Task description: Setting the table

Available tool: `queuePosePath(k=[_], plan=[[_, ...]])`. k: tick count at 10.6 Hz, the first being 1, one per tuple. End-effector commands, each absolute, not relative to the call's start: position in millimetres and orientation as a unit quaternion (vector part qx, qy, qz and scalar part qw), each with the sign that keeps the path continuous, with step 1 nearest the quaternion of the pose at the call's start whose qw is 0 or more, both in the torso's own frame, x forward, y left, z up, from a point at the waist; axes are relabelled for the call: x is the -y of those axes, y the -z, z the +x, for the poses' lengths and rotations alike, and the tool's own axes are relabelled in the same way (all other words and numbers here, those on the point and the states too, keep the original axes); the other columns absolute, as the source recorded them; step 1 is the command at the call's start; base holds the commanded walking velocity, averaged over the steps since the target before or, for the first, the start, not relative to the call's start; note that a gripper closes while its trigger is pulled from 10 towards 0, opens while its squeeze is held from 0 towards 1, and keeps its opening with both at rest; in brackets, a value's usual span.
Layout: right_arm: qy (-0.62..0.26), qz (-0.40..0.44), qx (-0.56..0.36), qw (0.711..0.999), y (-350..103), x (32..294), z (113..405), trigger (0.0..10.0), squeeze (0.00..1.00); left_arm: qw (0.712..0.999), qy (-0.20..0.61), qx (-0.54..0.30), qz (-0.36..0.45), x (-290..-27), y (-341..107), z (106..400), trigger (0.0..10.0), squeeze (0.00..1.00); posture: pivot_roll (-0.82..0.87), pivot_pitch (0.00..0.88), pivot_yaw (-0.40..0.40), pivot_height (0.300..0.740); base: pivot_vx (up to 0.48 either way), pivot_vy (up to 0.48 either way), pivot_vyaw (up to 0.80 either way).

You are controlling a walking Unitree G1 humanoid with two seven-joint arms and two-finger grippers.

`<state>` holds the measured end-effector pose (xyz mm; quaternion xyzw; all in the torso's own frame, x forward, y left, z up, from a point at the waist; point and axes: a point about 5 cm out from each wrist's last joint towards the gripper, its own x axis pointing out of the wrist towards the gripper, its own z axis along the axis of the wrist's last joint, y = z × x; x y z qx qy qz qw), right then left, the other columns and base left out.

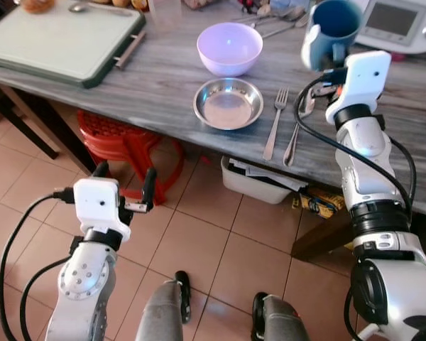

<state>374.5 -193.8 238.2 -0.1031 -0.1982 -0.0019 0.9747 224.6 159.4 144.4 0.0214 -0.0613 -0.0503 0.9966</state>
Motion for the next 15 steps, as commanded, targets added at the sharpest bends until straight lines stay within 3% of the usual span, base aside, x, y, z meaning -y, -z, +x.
queuePosePath(k=[1,6,9,15], plan=[[0.004,-0.102,0.23,0.968,-247,194,370,10.0,0.0,0.997,0.053,0.059,0.021,-160,-146,223,10.0,0.0,0.11,0.288,0.046,0.74,0.345,0.0,0.0],[0.056,-0.114,0.237,0.963,-228,195,329,10.0,0.0,0.996,0.043,0.076,0.001,-156,-150,232,10.0,0.0,0.06,0.239,0.012,0.74,0.316,0.0,0.0],[0.067,-0.115,0.219,0.967,-217,192,311,10.0,0.0,0.996,0.027,0.083,-0.003,-160,-150,234,10.0,0.0,0.03,0.205,-0.008,0.74,0.0,0.0,0.0],[-0.004,-0.079,0.194,0.978,-226,186,345,10.0,0.0,0.997,0.01,0.082,0.003,-164,-149,232,10.0,0.0,0.06,0.227,0.01,0.74,0.0,0.0,0.0]])
